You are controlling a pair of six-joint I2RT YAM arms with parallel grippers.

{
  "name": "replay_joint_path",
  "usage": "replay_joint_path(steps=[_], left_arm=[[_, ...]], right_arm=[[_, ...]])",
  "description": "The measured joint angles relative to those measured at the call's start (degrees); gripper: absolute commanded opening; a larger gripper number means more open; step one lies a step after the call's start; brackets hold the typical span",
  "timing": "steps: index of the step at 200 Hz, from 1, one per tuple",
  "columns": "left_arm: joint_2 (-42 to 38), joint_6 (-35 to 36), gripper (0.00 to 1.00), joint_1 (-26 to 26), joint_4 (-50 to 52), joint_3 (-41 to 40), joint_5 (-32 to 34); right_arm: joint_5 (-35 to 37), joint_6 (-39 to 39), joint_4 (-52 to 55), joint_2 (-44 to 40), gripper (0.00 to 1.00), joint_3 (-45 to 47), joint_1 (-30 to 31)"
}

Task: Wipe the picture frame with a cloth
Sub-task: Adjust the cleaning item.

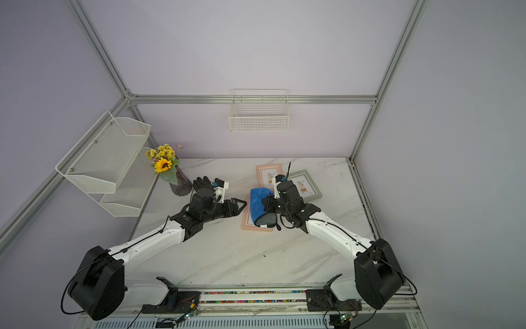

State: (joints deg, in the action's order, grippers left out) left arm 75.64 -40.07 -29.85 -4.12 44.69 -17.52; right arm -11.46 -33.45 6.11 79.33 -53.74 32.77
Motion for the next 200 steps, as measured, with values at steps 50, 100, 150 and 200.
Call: replay_joint_path(steps=[50,100,150,200], left_arm=[[0.55,0.70,0.70,-0.98,-9.16,-1.53,-7.41],[1.51,0.72,0.62,-1.05,-12.66,-1.53,-11.04],[1.86,0.68,0.52,-1.07,-16.20,-1.53,-14.12],[2.03,0.63,0.35,-0.96,-18.67,-1.42,-16.44]], right_arm=[[-7.08,-2.62,-7.58,0.00,0.06,2.62,0.00],[-14.40,-7.37,-17.27,-1.14,0.09,6.29,0.00],[-17.18,-10.01,-21.55,-1.90,0.09,7.45,-0.44],[-19.34,-12.20,-25.53,-1.88,0.10,8.37,-1.03]])
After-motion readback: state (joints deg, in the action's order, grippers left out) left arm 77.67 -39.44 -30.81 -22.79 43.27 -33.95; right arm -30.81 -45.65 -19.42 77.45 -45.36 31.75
